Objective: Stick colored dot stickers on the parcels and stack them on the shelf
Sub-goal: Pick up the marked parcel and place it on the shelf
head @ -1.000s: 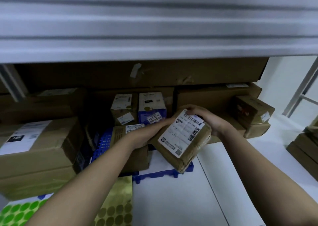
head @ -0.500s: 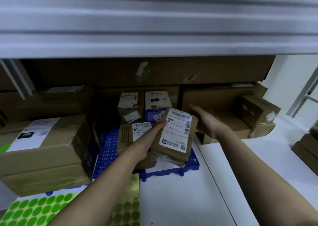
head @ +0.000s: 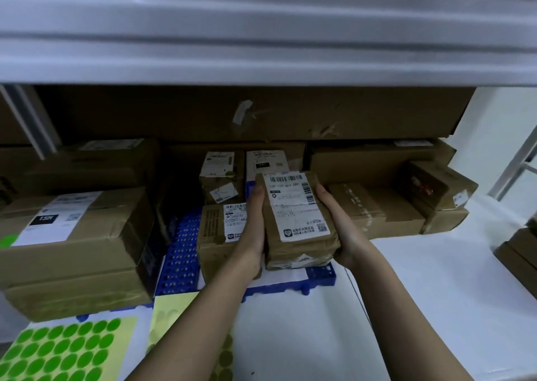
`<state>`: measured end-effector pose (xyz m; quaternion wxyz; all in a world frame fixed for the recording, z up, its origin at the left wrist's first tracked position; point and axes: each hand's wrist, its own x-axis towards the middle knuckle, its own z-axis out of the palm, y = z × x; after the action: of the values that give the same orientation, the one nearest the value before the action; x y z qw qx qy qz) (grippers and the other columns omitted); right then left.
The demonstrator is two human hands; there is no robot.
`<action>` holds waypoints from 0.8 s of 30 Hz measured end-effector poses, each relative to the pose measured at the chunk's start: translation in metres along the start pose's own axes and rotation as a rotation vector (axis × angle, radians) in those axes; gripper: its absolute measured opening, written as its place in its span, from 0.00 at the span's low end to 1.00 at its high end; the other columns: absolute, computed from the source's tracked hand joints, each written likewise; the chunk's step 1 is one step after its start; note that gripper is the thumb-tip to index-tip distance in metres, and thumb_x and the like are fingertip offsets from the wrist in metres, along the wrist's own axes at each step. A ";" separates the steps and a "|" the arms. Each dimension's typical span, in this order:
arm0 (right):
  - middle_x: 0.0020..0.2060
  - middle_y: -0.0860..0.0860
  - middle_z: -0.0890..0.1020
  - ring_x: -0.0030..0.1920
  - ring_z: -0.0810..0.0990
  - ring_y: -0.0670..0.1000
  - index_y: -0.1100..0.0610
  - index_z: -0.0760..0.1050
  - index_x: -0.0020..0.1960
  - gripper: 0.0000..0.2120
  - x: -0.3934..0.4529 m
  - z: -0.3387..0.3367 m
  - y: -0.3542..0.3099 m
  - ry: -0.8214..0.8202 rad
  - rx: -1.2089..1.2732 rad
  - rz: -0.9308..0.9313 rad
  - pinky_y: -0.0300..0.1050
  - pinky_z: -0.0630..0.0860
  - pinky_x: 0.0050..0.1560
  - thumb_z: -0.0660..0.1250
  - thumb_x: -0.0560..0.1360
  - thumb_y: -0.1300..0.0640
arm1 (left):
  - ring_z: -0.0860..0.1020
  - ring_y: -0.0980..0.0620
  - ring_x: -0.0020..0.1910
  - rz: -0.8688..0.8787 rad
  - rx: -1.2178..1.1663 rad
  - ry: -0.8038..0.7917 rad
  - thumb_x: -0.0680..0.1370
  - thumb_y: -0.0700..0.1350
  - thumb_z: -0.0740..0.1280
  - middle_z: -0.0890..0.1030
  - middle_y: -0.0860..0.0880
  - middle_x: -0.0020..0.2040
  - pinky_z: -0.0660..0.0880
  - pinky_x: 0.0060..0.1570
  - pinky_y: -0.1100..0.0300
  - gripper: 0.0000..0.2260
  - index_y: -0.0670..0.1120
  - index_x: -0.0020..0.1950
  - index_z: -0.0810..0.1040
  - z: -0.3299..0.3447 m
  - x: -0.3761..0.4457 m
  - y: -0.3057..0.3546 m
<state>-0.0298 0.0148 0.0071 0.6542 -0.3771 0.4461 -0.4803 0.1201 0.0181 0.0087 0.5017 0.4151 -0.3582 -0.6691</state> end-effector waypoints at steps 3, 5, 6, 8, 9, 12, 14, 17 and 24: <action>0.46 0.55 0.86 0.44 0.85 0.52 0.53 0.78 0.57 0.19 -0.017 0.009 0.006 -0.056 0.055 -0.047 0.42 0.81 0.39 0.58 0.78 0.41 | 0.83 0.49 0.49 0.022 -0.073 -0.085 0.78 0.64 0.53 0.83 0.46 0.54 0.80 0.40 0.59 0.25 0.51 0.66 0.74 -0.005 -0.017 0.009; 0.45 0.54 0.86 0.43 0.86 0.52 0.52 0.78 0.56 0.17 -0.031 0.017 0.009 -0.064 0.084 -0.097 0.40 0.80 0.36 0.55 0.79 0.44 | 0.83 0.50 0.48 0.040 -0.080 -0.132 0.78 0.62 0.54 0.84 0.47 0.52 0.80 0.40 0.59 0.22 0.52 0.65 0.75 -0.007 -0.029 0.014; 0.46 0.54 0.86 0.44 0.85 0.52 0.52 0.77 0.57 0.18 -0.036 0.022 0.010 -0.071 0.103 -0.132 0.40 0.80 0.37 0.55 0.80 0.44 | 0.83 0.50 0.48 0.056 -0.069 -0.128 0.79 0.61 0.55 0.84 0.48 0.51 0.80 0.41 0.59 0.21 0.52 0.64 0.76 -0.009 -0.035 0.016; 0.50 0.54 0.85 0.48 0.85 0.53 0.52 0.75 0.62 0.18 -0.044 0.029 0.013 -0.059 0.109 -0.198 0.41 0.80 0.39 0.55 0.79 0.45 | 0.82 0.49 0.53 0.120 -0.038 -0.100 0.77 0.60 0.57 0.83 0.47 0.55 0.79 0.50 0.54 0.21 0.52 0.65 0.74 -0.011 -0.043 0.019; 0.52 0.54 0.84 0.50 0.84 0.54 0.53 0.74 0.63 0.19 -0.047 0.033 0.015 -0.049 0.105 -0.222 0.41 0.81 0.41 0.55 0.79 0.45 | 0.81 0.48 0.56 0.141 -0.034 -0.093 0.76 0.61 0.58 0.82 0.46 0.58 0.77 0.55 0.51 0.23 0.52 0.67 0.73 -0.013 -0.048 0.020; 0.56 0.55 0.82 0.55 0.82 0.55 0.53 0.73 0.66 0.23 -0.055 0.044 0.013 -0.022 0.068 -0.290 0.46 0.81 0.48 0.59 0.77 0.41 | 0.81 0.47 0.55 0.169 -0.047 -0.081 0.72 0.61 0.59 0.82 0.46 0.57 0.79 0.51 0.53 0.26 0.51 0.67 0.73 -0.016 -0.058 0.024; 0.60 0.54 0.80 0.59 0.80 0.56 0.50 0.72 0.68 0.28 -0.058 0.048 0.014 0.000 0.016 -0.323 0.53 0.78 0.58 0.61 0.73 0.36 | 0.82 0.45 0.52 0.169 -0.059 -0.121 0.72 0.62 0.58 0.82 0.46 0.56 0.81 0.40 0.58 0.27 0.51 0.67 0.73 -0.017 -0.065 0.027; 0.65 0.52 0.76 0.64 0.76 0.56 0.46 0.69 0.70 0.38 -0.062 0.050 0.015 0.007 -0.032 -0.358 0.60 0.70 0.66 0.66 0.65 0.29 | 0.81 0.45 0.54 0.168 -0.092 -0.143 0.71 0.62 0.58 0.82 0.45 0.57 0.80 0.45 0.55 0.28 0.50 0.67 0.73 -0.018 -0.070 0.031; 0.66 0.50 0.75 0.65 0.75 0.56 0.41 0.64 0.72 0.45 -0.070 0.052 0.012 -0.015 -0.074 -0.391 0.60 0.69 0.66 0.68 0.60 0.25 | 0.81 0.46 0.55 0.180 -0.087 -0.167 0.70 0.62 0.58 0.83 0.45 0.56 0.79 0.51 0.53 0.27 0.50 0.64 0.75 -0.020 -0.078 0.035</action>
<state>0.0128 0.0885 0.0282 0.5376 -0.4837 0.3770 -0.5787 0.1630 0.0843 0.0476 0.5456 0.3019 -0.4053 -0.6685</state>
